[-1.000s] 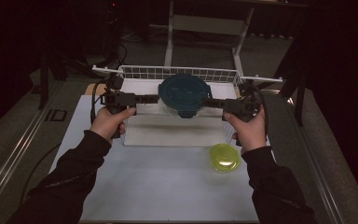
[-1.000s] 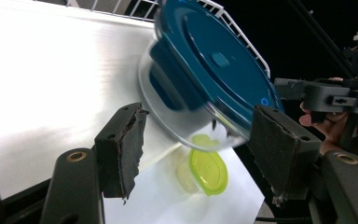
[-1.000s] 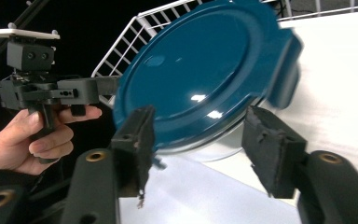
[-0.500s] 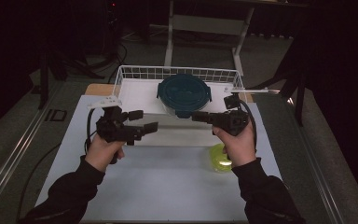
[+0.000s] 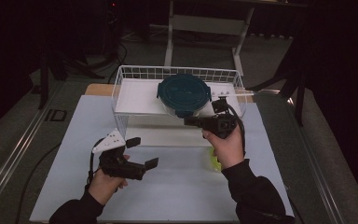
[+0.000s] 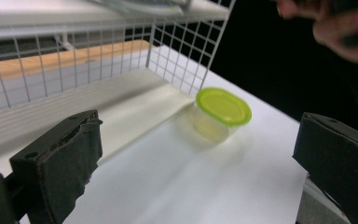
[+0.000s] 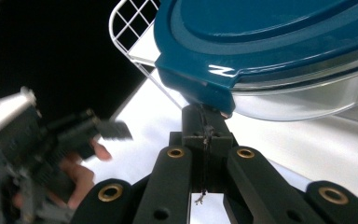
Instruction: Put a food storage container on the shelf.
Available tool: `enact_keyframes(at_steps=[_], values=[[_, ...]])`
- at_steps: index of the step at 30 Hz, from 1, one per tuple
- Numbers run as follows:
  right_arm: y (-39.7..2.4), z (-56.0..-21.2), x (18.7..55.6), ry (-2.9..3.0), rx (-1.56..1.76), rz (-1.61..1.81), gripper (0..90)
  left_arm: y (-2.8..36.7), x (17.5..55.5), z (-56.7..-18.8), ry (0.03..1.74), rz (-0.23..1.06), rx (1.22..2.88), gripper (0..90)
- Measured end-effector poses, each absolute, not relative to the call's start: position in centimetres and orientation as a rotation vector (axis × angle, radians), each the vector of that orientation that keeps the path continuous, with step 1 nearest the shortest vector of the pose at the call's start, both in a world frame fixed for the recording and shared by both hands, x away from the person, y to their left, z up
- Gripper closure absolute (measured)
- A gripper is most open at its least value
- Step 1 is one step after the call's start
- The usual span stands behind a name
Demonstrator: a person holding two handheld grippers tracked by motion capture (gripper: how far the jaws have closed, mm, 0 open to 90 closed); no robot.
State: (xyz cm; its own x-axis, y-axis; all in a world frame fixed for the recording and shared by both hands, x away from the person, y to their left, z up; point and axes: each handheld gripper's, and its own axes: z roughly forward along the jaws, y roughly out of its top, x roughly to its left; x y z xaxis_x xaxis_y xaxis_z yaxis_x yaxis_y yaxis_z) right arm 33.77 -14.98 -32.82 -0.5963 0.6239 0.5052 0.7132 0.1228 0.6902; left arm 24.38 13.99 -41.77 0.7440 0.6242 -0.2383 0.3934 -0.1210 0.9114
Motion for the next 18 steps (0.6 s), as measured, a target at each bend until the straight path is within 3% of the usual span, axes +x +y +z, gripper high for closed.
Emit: enact_keyframes(at_steps=[9,18], values=[[-15.0,-32.6,34.8,-2.284,-1.412,-1.500,89.9,12.9,21.7,-45.0,0.717,0.282,1.756,0.8],[-15.0,-32.6,35.9,-2.280,-1.451,-1.497,89.9,13.5,21.7,-46.1,0.748,0.327,1.721,0.8]])
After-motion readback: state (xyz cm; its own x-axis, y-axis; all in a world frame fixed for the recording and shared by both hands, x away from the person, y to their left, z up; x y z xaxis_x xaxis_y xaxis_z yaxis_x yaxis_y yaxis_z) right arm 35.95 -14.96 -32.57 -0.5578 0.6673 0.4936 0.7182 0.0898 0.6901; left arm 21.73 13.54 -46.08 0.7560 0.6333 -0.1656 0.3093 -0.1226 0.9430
